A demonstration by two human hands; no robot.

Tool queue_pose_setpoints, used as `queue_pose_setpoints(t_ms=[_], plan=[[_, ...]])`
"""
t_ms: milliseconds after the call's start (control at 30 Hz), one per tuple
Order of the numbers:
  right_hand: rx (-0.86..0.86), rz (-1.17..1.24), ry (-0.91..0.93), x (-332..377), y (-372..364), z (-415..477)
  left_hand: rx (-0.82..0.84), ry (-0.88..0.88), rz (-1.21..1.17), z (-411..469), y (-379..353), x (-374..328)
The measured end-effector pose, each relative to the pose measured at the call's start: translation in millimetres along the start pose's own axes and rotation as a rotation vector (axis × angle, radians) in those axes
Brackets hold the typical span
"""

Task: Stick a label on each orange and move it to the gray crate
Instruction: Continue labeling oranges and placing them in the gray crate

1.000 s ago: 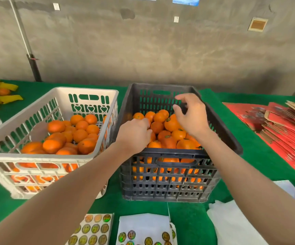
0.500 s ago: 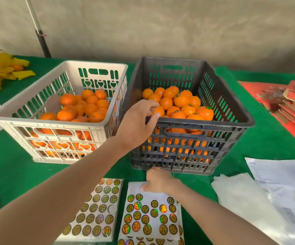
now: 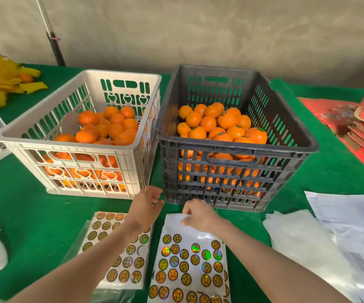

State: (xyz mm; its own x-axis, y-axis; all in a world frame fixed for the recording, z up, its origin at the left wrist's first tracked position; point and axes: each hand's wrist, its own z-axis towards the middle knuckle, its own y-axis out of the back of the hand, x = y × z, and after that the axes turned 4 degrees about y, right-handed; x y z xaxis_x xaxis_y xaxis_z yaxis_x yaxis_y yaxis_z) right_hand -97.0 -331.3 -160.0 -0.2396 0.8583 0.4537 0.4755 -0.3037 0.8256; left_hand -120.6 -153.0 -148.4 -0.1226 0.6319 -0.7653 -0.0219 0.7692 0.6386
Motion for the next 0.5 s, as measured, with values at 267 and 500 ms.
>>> queue_pose_setpoints(t_ms=[267,500], plan=[[-0.268,0.181,0.162,-6,28,-29,0.383,0.511,-0.373,-7,-17,-17],[-0.469,-0.034,0.398,-6,-7,-51,0.416,0.465,-0.348,-6,-20,-28]])
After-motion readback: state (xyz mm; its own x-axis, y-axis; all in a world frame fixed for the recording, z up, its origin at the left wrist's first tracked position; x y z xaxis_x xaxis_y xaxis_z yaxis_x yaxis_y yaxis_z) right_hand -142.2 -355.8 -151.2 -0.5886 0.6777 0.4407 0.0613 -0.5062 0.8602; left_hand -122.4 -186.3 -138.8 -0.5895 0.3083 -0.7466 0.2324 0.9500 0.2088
